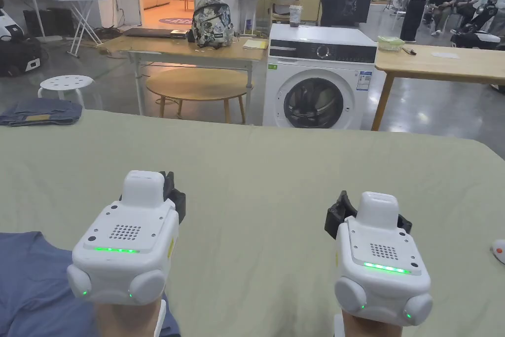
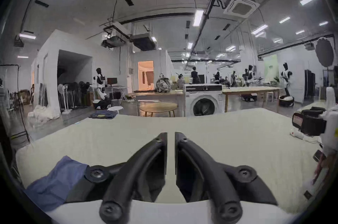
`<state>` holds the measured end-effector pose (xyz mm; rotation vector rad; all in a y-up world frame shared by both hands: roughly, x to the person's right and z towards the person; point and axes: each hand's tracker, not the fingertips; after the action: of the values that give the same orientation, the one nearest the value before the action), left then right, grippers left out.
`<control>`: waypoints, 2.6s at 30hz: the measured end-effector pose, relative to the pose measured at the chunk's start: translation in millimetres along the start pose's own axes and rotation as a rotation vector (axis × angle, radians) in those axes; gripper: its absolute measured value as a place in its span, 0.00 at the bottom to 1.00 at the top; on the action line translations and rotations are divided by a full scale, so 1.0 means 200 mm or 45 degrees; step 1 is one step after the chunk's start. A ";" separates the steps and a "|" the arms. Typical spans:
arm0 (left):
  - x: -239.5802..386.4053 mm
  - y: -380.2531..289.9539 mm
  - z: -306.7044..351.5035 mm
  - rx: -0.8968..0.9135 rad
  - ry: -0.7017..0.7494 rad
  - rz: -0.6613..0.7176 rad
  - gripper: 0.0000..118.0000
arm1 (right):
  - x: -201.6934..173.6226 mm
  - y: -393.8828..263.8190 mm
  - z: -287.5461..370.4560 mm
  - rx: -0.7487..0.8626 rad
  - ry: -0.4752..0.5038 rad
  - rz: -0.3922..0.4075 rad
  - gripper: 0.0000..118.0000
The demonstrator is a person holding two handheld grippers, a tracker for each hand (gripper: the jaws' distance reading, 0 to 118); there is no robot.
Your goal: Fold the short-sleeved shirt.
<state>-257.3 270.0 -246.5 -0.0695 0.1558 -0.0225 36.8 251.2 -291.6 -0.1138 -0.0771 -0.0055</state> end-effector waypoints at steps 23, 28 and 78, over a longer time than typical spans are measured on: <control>-0.20 -0.03 0.00 -0.174 0.097 0.000 0.00 | -0.08 -0.03 0.06 0.009 0.125 0.078 0.00; -0.42 -0.06 0.06 -0.279 0.150 -0.013 0.00 | -0.19 -0.02 0.07 0.000 0.207 0.089 0.00; -1.25 -0.70 0.07 -1.184 0.117 0.158 0.00 | -0.58 -0.37 0.09 -0.280 0.496 0.315 0.00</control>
<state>-505.4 137.9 -184.4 -0.9872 0.2518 0.1732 -81.9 178.9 -274.5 -0.3394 0.3282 0.2108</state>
